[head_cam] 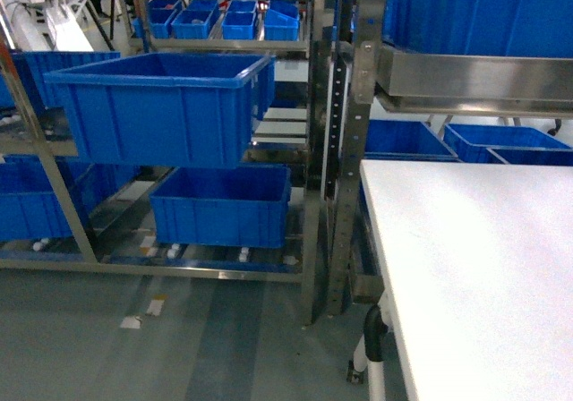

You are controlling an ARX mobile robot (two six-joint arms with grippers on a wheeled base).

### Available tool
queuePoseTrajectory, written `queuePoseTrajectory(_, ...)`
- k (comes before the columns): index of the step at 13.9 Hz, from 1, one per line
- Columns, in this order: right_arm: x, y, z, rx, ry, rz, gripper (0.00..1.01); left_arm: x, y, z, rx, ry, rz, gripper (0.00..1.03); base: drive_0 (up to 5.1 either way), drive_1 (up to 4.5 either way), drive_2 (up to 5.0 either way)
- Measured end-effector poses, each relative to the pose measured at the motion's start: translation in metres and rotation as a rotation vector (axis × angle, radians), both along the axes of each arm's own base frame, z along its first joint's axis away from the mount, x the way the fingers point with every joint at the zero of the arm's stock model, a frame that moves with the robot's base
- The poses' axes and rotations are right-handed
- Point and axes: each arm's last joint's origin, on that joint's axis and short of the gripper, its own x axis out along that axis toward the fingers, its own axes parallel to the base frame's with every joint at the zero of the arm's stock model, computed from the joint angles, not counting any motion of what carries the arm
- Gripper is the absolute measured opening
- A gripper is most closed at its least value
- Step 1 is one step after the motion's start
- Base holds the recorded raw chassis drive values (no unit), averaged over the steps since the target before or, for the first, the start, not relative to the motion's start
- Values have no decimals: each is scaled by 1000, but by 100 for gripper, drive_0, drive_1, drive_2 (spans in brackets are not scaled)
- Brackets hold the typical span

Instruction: Place green bowl on second shelf with right arm

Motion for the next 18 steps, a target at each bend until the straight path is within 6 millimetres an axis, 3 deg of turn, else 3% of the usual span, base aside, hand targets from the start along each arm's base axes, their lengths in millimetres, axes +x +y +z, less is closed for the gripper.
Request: queuePoseTrajectory(18,0,0,0,0,-3,1,2,0,0,0,0,-1,0,98,-492,244,244)
